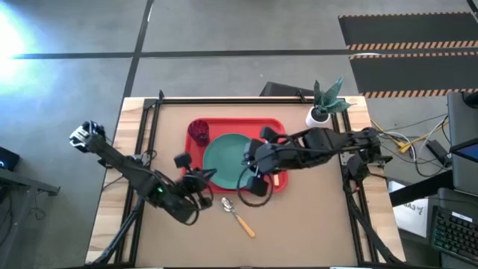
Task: Pick and place plate/cup/fork/spoon on tray
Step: Put the orange spoon to the left side of the orange fork on the orange tray
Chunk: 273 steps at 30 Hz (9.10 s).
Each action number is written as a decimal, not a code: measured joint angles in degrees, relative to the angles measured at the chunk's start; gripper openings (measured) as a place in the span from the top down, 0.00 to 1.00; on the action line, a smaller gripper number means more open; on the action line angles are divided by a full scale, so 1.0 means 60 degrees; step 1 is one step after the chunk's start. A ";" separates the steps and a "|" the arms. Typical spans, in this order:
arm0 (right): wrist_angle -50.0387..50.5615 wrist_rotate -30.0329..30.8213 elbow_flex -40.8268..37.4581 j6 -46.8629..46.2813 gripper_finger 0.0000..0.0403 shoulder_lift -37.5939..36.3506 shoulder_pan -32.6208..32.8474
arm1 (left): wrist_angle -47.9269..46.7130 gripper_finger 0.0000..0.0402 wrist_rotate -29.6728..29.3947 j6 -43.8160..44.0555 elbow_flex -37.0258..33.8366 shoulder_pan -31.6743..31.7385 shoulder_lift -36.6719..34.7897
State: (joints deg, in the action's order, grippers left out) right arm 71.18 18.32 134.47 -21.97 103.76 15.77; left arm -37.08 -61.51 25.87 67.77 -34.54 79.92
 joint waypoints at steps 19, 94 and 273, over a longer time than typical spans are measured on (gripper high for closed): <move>0.2140 -0.2471 -0.0020 -0.3998 0.59 0.2851 0.0543 | -0.1834 1.00 -0.0813 -0.1644 -0.0280 -0.0004 -0.3019; -0.1740 -0.2302 -0.1569 -0.6668 0.86 0.5784 0.1202 | -0.2932 1.00 0.0251 -0.1591 -0.0273 -0.0011 -0.3461; -0.7625 0.1192 -1.2781 -1.0398 0.91 -0.3057 -0.0543 | -0.3256 1.00 0.0451 -0.1629 -0.0273 -0.0011 -0.4365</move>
State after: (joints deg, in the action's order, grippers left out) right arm 25.43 25.47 57.78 -84.36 85.42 12.51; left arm -56.62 -58.81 16.09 66.13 -34.61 53.74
